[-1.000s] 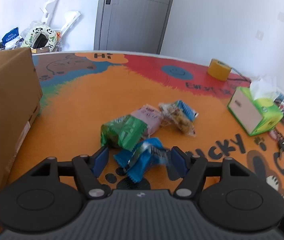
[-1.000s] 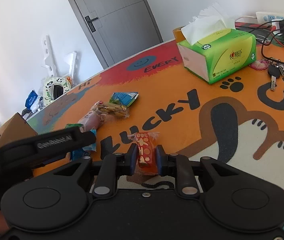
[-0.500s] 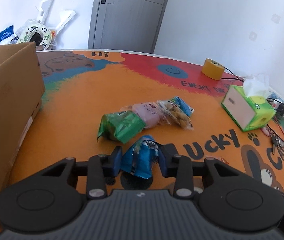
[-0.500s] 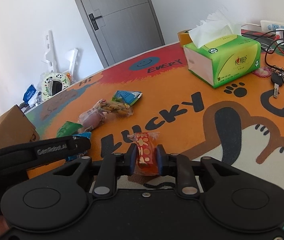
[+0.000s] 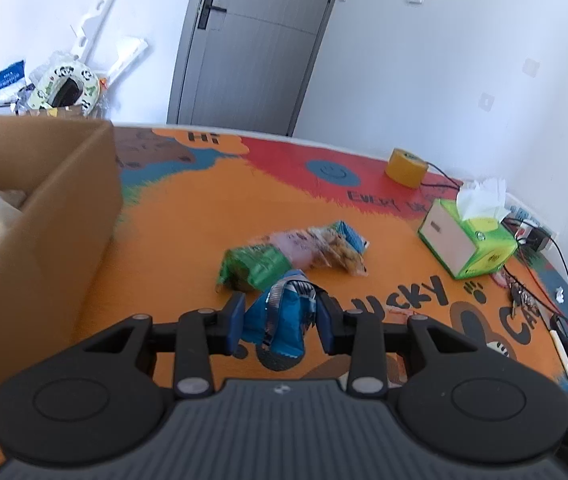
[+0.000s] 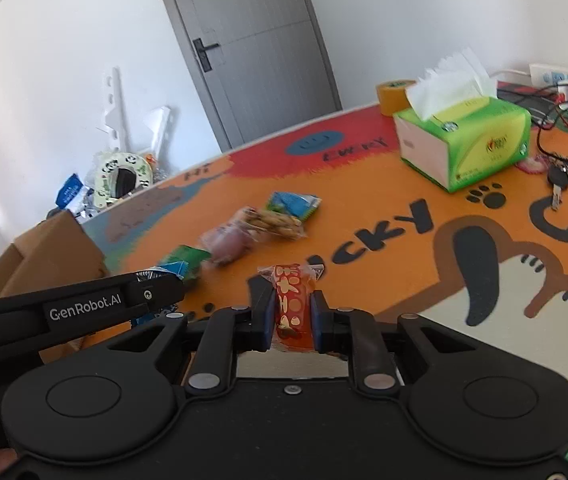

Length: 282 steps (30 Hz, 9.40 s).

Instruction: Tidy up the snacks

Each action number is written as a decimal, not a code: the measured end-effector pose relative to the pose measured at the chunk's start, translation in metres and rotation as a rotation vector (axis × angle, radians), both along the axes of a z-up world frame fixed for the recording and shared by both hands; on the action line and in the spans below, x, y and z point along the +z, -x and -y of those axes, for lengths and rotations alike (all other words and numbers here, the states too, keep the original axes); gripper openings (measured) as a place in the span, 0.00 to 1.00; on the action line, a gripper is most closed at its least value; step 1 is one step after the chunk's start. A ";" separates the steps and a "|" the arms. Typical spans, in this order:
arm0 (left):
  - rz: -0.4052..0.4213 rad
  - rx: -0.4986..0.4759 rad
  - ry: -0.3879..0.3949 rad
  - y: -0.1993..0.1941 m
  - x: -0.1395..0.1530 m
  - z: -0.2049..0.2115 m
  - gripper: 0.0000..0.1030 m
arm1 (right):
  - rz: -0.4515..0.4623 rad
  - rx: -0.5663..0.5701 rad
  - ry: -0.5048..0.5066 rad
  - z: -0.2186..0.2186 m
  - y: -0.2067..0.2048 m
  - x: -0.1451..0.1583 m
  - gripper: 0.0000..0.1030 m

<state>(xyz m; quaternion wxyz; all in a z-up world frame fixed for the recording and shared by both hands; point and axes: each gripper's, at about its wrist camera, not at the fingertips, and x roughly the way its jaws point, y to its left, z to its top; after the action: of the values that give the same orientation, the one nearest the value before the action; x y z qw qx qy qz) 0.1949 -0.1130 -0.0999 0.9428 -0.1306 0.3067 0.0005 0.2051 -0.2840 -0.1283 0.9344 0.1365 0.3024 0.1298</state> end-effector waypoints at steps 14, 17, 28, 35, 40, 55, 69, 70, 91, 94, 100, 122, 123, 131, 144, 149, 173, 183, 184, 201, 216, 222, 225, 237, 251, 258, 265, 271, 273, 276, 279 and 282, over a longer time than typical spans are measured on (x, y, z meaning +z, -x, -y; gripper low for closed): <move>0.103 0.063 -0.002 0.043 0.041 -0.037 0.35 | 0.088 0.065 -0.026 -0.037 0.026 0.038 0.18; 0.129 0.073 0.008 0.051 0.051 -0.046 0.35 | 0.109 0.083 -0.028 -0.047 0.031 0.048 0.18; 0.158 0.132 0.032 0.073 0.063 -0.085 0.35 | 0.096 0.173 -0.073 -0.080 0.036 0.065 0.18; 0.160 0.185 0.051 0.082 0.063 -0.117 0.35 | 0.108 0.228 -0.080 -0.111 0.037 0.073 0.18; 0.161 0.237 0.060 0.084 0.060 -0.142 0.35 | 0.117 0.261 -0.050 -0.138 0.033 0.074 0.18; 0.135 0.357 0.120 0.092 0.045 -0.203 0.58 | 0.108 0.294 -0.019 -0.184 0.016 0.074 0.18; 0.152 0.416 0.137 0.107 0.051 -0.228 0.61 | 0.110 0.268 -0.063 -0.198 0.002 0.076 0.30; 0.152 0.422 0.138 0.108 0.051 -0.229 0.61 | 0.103 0.269 -0.070 -0.197 0.002 0.076 0.30; 0.172 0.381 0.046 0.108 0.073 -0.182 0.86 | 0.119 0.208 -0.058 -0.116 0.031 0.080 0.72; 0.175 0.352 0.036 0.103 0.073 -0.168 0.86 | 0.119 0.192 -0.057 -0.104 0.030 0.077 0.73; 0.172 0.272 0.026 0.094 0.075 -0.139 0.86 | 0.092 0.129 -0.061 -0.078 0.024 0.068 0.73; 0.134 0.080 -0.012 0.042 0.069 -0.057 0.85 | 0.069 -0.001 -0.091 -0.009 0.002 0.050 0.57; 0.133 0.072 -0.009 0.039 0.068 -0.054 0.85 | 0.065 -0.007 -0.095 -0.007 0.000 0.049 0.57; 0.096 0.025 -0.001 0.011 0.050 -0.030 0.84 | 0.044 -0.030 -0.087 0.008 -0.013 0.038 0.56; -0.020 0.058 -0.015 -0.035 0.014 -0.011 0.81 | -0.002 -0.070 -0.096 0.030 -0.037 0.025 0.57; -0.040 0.066 -0.025 -0.046 0.006 -0.010 0.81 | -0.014 -0.065 -0.090 0.031 -0.045 0.021 0.57; -0.091 0.063 0.056 -0.064 -0.013 -0.023 0.29 | -0.058 0.017 -0.002 0.001 -0.084 0.006 0.56; -0.104 0.087 0.101 -0.069 -0.010 -0.040 0.21 | -0.092 0.018 0.002 -0.021 -0.110 0.002 0.61; -0.105 0.091 0.103 -0.069 -0.010 -0.041 0.22 | -0.096 0.015 0.000 -0.021 -0.112 0.001 0.62; -0.108 0.100 0.045 -0.071 -0.009 -0.032 0.69 | -0.107 0.006 -0.010 -0.026 -0.108 -0.012 0.52; -0.121 0.108 0.037 -0.088 -0.028 -0.026 0.63 | -0.087 -0.047 0.005 -0.012 -0.092 -0.015 0.58; -0.109 0.090 0.029 -0.080 -0.029 -0.024 0.40 | -0.073 -0.041 0.016 -0.015 -0.089 -0.017 0.54; -0.108 0.082 0.029 -0.075 -0.027 -0.021 0.38 | -0.078 -0.054 -0.011 -0.011 -0.085 -0.016 0.51; -0.075 0.035 0.015 -0.041 -0.010 -0.015 0.38 | -0.045 -0.086 -0.076 0.000 -0.051 -0.009 0.50; 0.059 0.066 0.015 0.013 0.039 -0.033 0.38 | 0.057 -0.044 -0.110 -0.016 -0.008 0.028 0.50; 0.120 0.100 0.029 0.036 0.060 -0.050 0.38 | 0.090 -0.016 -0.112 -0.027 0.006 0.044 0.50; 0.147 0.134 0.042 0.058 0.072 -0.077 0.38 | 0.131 0.016 -0.103 -0.045 0.020 0.060 0.50; 0.160 0.173 0.059 0.070 0.074 -0.102 0.38 | 0.150 0.059 -0.082 -0.068 0.027 0.067 0.50; 0.157 0.186 0.062 0.073 0.073 -0.112 0.38 | 0.147 0.076 -0.084 -0.075 0.027 0.068 0.50; 0.151 0.206 0.069 0.077 0.071 -0.125 0.38 | 0.135 0.102 -0.094 -0.084 0.025 0.069 0.50; 0.146 0.219 0.081 0.079 0.067 -0.137 0.38 | 0.135 0.118 -0.079 -0.095 0.025 0.070 0.50; 0.135 0.231 0.090 0.081 0.064 -0.146 0.39 | 0.136 0.136 -0.069 -0.106 0.026 0.071 0.50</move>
<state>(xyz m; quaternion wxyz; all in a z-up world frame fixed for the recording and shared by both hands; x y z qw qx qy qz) 0.1138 0.0329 -0.0361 0.9481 -0.2072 0.2253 0.0864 0.1791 -0.1777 -0.0575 0.9365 0.1388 0.2423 0.2120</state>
